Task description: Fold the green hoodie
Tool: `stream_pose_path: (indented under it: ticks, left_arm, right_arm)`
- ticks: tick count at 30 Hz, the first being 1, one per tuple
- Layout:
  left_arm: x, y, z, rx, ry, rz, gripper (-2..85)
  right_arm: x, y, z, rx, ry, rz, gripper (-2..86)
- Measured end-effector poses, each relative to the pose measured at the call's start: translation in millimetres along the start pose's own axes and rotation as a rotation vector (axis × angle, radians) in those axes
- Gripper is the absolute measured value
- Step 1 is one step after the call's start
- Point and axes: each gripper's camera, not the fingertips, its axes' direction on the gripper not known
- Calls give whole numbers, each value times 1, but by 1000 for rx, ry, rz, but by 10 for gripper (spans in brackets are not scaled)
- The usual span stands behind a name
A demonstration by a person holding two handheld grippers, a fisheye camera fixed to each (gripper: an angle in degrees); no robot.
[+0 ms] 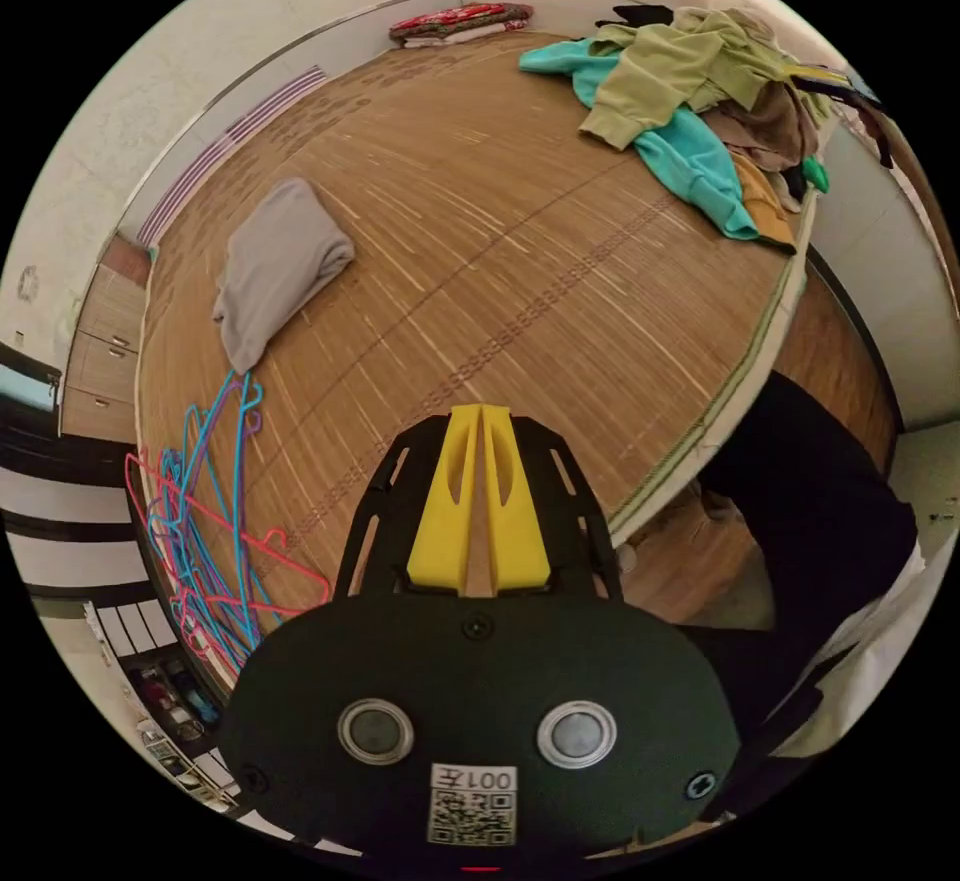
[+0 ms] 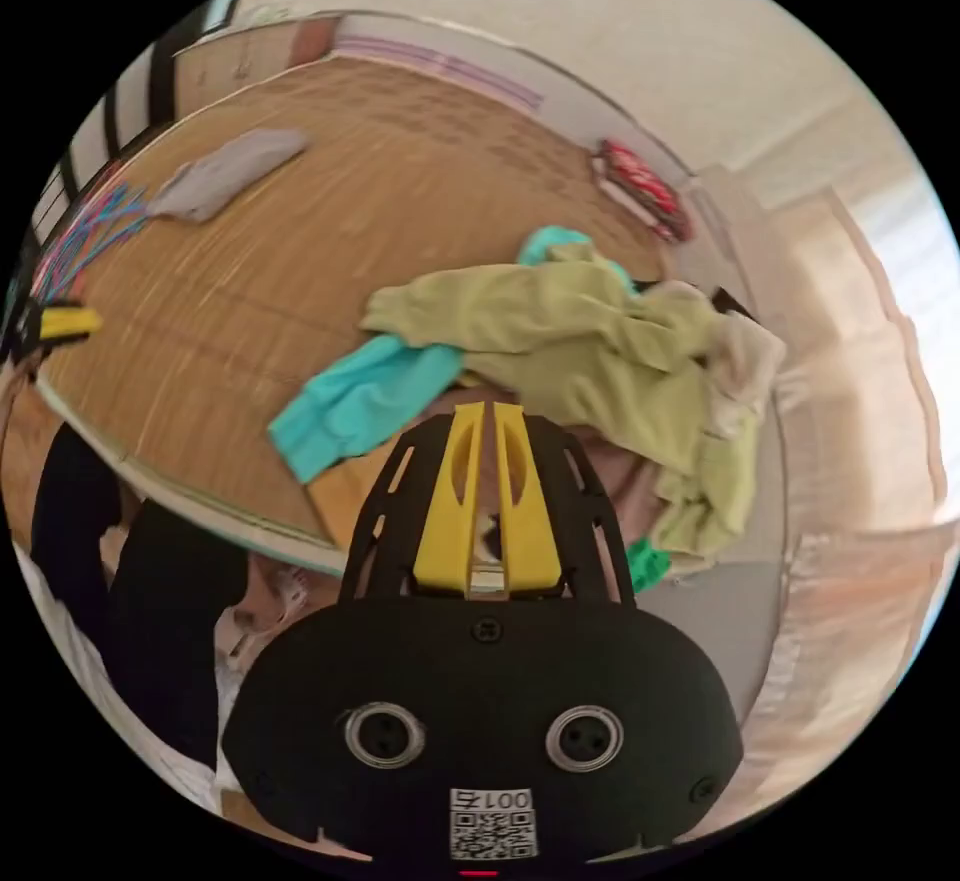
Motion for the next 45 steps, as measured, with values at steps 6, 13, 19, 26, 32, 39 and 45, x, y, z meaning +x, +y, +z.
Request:
stream_pose_path:
  ticks: [6,13,19,26,32,39,45]
  left_arm:
    - [35,-18,-20,-84,105,-22,-10]
    - [67,-11,-43,-92,152,-58,-10]
    - [116,8,-57,-92,351,49,-10]
    - [145,35,-107,-27,380,169,-5]
    - [150,98,-167,67,287,203,8]
    - [100,176,-245,151,232,52,17]
    - [78,231,-369,413,159,11,51]
  right_arm:
    - [128,57,-16,131,68,190,125]
    - [169,95,16,42,184,181,83]
    - [197,179,-51,288,132,247,28]
    - [226,287,-217,644,65,191,13]
    - [233,353,-339,861,12,124,10]
    - [233,415,-452,1028,-42,67,7]
    - [218,456,-521,1121,-93,76,6]
